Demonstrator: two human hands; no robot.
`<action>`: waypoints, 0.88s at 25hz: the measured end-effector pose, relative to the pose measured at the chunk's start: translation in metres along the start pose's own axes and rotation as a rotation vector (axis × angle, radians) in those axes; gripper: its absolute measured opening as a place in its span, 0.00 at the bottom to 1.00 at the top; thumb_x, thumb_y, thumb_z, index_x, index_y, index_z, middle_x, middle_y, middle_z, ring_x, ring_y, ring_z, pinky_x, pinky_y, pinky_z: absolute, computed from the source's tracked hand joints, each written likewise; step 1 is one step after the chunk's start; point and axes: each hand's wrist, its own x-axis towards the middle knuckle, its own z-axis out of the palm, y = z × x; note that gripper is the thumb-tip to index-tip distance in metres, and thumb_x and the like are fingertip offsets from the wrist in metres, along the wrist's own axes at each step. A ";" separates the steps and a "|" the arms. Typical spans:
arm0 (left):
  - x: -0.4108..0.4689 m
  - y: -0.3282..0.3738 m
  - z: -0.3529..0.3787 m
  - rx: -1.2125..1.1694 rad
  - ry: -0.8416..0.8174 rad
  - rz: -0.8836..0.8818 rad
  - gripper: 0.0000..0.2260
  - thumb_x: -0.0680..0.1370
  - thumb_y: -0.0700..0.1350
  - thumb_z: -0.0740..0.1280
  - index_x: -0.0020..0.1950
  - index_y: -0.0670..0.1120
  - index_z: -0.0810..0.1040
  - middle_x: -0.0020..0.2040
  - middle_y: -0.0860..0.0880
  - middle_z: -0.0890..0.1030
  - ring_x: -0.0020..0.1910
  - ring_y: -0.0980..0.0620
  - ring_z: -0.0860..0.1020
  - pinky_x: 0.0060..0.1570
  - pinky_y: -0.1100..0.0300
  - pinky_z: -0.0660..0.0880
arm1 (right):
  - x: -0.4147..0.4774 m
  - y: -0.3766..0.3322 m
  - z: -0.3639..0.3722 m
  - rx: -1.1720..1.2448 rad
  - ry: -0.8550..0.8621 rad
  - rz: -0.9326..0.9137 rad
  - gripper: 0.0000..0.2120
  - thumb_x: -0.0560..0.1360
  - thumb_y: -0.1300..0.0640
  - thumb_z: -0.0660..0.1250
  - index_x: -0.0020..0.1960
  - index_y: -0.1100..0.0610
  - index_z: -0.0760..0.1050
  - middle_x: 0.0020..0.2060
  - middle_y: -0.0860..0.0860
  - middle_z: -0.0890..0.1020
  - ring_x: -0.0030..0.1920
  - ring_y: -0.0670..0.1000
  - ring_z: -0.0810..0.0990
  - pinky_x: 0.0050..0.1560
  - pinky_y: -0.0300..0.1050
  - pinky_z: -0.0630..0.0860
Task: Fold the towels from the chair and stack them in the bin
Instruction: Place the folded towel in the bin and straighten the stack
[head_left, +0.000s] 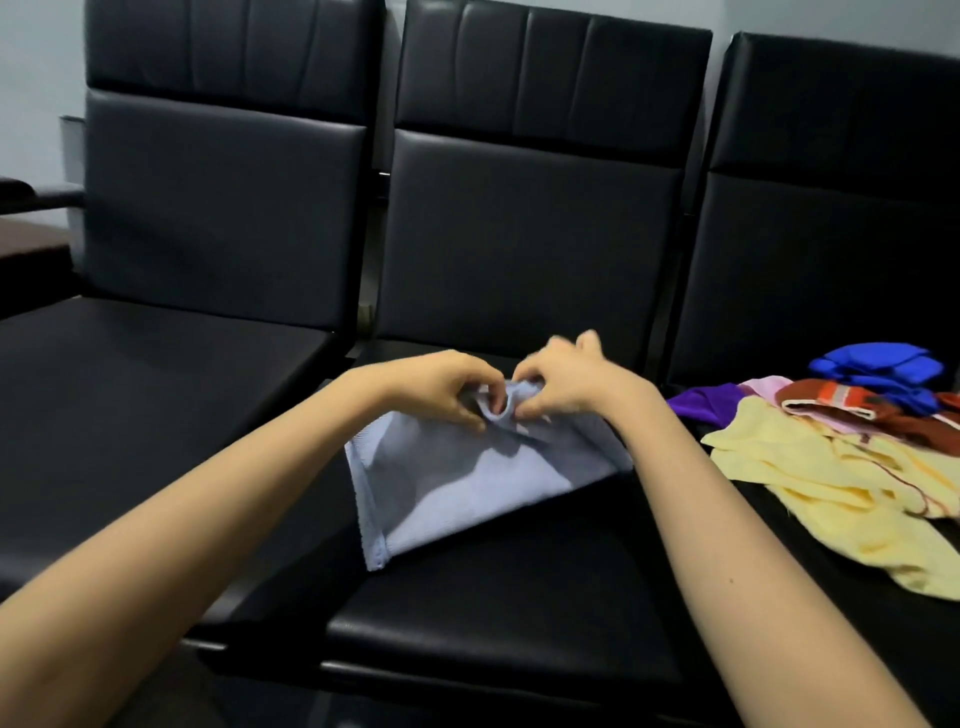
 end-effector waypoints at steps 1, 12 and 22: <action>-0.003 0.001 -0.004 0.094 0.010 -0.061 0.17 0.69 0.42 0.72 0.54 0.55 0.74 0.45 0.53 0.77 0.43 0.55 0.75 0.45 0.59 0.73 | -0.004 -0.001 -0.003 -0.073 0.096 0.024 0.05 0.72 0.46 0.66 0.48 0.43 0.74 0.45 0.47 0.71 0.48 0.48 0.55 0.56 0.49 0.58; -0.050 -0.034 -0.033 0.609 0.210 -0.546 0.11 0.71 0.48 0.68 0.39 0.49 0.66 0.40 0.51 0.75 0.50 0.45 0.77 0.44 0.57 0.65 | -0.027 0.056 -0.003 0.160 0.341 0.218 0.11 0.72 0.66 0.57 0.48 0.51 0.69 0.41 0.51 0.76 0.49 0.56 0.75 0.52 0.48 0.68; -0.057 -0.044 -0.021 -0.640 0.744 -0.334 0.03 0.78 0.38 0.66 0.45 0.45 0.75 0.33 0.55 0.79 0.30 0.63 0.76 0.30 0.69 0.72 | -0.022 0.063 -0.002 1.053 0.705 0.441 0.12 0.80 0.54 0.56 0.44 0.58 0.72 0.38 0.53 0.73 0.38 0.49 0.69 0.41 0.44 0.66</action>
